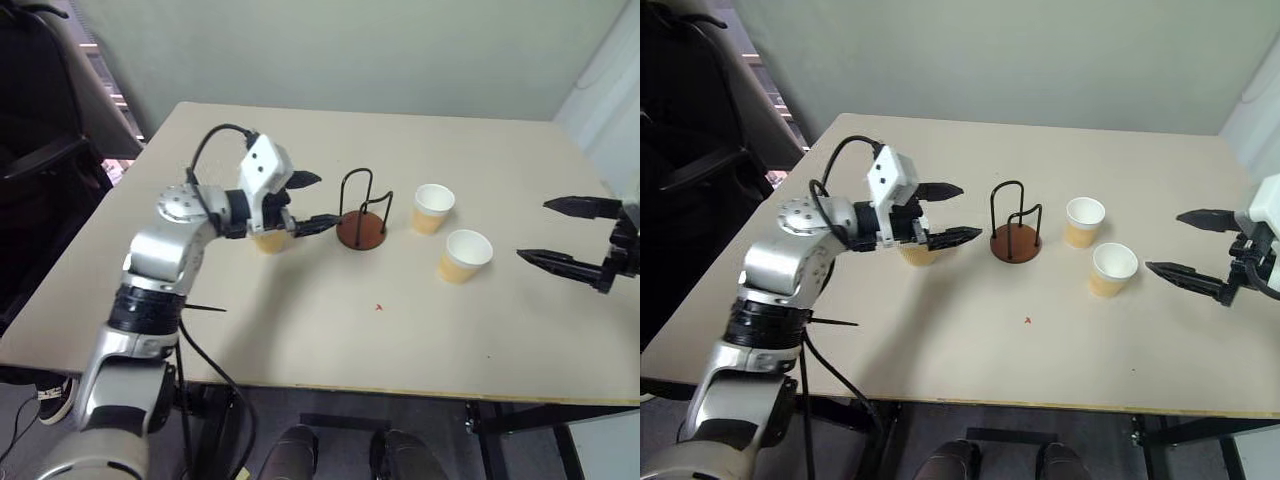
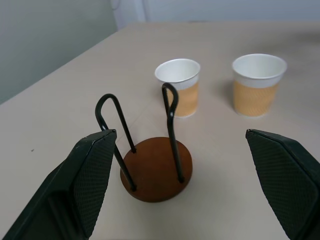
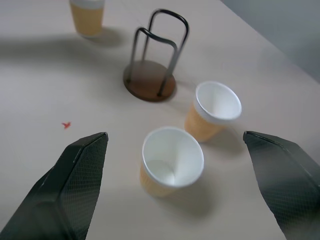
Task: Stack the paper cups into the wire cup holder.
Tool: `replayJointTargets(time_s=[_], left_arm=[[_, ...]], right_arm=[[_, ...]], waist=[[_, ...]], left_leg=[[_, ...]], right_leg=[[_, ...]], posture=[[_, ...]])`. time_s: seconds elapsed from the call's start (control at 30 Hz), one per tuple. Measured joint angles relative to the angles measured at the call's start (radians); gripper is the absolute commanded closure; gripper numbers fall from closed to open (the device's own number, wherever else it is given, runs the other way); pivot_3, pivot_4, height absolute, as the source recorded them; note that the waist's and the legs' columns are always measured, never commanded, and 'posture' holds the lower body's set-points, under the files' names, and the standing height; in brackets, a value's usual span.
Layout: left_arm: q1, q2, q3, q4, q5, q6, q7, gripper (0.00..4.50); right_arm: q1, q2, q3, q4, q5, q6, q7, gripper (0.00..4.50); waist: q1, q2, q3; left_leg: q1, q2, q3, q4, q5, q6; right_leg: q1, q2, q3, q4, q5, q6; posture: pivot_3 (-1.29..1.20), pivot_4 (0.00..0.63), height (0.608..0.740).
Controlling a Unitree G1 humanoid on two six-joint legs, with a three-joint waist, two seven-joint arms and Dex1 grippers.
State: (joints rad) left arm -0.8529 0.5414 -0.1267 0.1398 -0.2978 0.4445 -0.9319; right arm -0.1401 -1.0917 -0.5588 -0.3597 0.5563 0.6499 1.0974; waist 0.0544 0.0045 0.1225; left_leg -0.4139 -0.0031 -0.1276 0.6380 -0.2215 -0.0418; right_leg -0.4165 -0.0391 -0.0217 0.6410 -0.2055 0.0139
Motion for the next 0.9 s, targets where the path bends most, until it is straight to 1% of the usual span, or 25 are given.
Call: replayJointTargets(time_s=[0.17,0.3,0.4,0.47,0.53,0.63,0.67,0.77,0.9], left_arm=[[-0.039,-0.13,-0.022,0.106,0.06,-0.034,0.071,0.06],[-0.046,-0.233,-0.063,0.219,0.111,-0.088,0.109,0.06],[-0.063,-0.27,-0.074,0.308,0.144,-0.119,0.138,0.06],[-0.09,-0.306,-0.075,0.373,0.171,-0.142,0.172,0.06],[-0.109,-0.344,-0.075,0.427,0.187,-0.166,0.201,0.06],[-0.119,-0.38,-0.077,0.49,0.206,-0.201,0.218,0.6],[-0.119,-0.387,-0.077,0.502,0.207,-0.207,0.218,0.89],[-0.12,-0.408,-0.077,0.537,0.213,-0.229,0.213,1.99],[-0.12,-0.405,-0.075,0.554,0.216,-0.249,0.195,3.4]], right_arm=[[0.052,0.01,-0.058,-0.068,0.021,0.037,-0.029,0.0],[0.068,0.009,-0.09,-0.086,0.037,0.057,-0.042,0.0],[0.08,0.008,-0.106,-0.094,0.041,0.064,-0.047,0.0],[0.09,0.007,-0.117,-0.101,0.043,0.073,-0.049,0.0],[0.094,0.007,-0.13,-0.106,0.047,0.08,-0.052,0.0],[0.101,0.004,-0.142,-0.12,0.049,0.084,-0.057,0.0],[0.105,0.003,-0.145,-0.122,0.049,0.087,-0.059,0.0],[0.116,0.003,-0.156,-0.124,0.05,0.1,-0.06,0.0],[0.126,-0.001,-0.18,-0.128,0.05,0.104,-0.06,0.0]], waist=[[0.002,0.0,0.0],[0.002,0.0,0.0],[0.003,-0.001,0.001],[0.003,-0.001,0.001],[0.003,-0.001,0.001],[0.003,-0.001,0.001],[0.004,-0.001,0.001],[0.004,0.0,0.001],[0.005,0.0,0.001]], left_leg=[[0.0,-0.001,0.0,0.009,-0.002,0.005],[0.003,-0.004,0.001,0.01,-0.001,0.01],[0.003,-0.004,0.004,0.01,-0.001,0.012],[0.003,-0.008,0.006,0.01,-0.001,0.015],[0.003,-0.011,0.008,0.011,-0.002,0.017],[0.003,-0.014,0.013,0.013,-0.004,0.022],[0.003,-0.014,0.014,0.015,-0.005,0.023],[0.001,-0.014,0.02,0.024,-0.009,0.028],[0.0,-0.015,0.025,0.027,-0.014,0.033]], right_leg=[[0.005,0.0,0.002,-0.001,0.003,0.005],[0.012,0.0,0.005,-0.011,0.006,0.011],[0.013,0.001,0.01,-0.013,0.007,0.015],[0.012,0.003,0.021,-0.013,0.005,0.022],[0.012,0.001,0.024,-0.013,0.004,0.026],[0.012,0.0,0.027,-0.014,0.003,0.031],[0.012,0.0,0.028,-0.014,0.003,0.032],[0.01,0.0,0.03,-0.013,0.001,0.036],[0.009,-0.001,0.036,-0.015,0.002,0.04]], posture=[[0.0,0.15,0.74],[0.0,0.15,0.74],[0.0,0.15,0.74],[0.0,0.15,0.74],[0.0,0.15,0.74],[0.0,0.15,0.74],[0.0,0.15,0.74],[0.0,0.15,0.74],[0.0,0.15,0.74]])
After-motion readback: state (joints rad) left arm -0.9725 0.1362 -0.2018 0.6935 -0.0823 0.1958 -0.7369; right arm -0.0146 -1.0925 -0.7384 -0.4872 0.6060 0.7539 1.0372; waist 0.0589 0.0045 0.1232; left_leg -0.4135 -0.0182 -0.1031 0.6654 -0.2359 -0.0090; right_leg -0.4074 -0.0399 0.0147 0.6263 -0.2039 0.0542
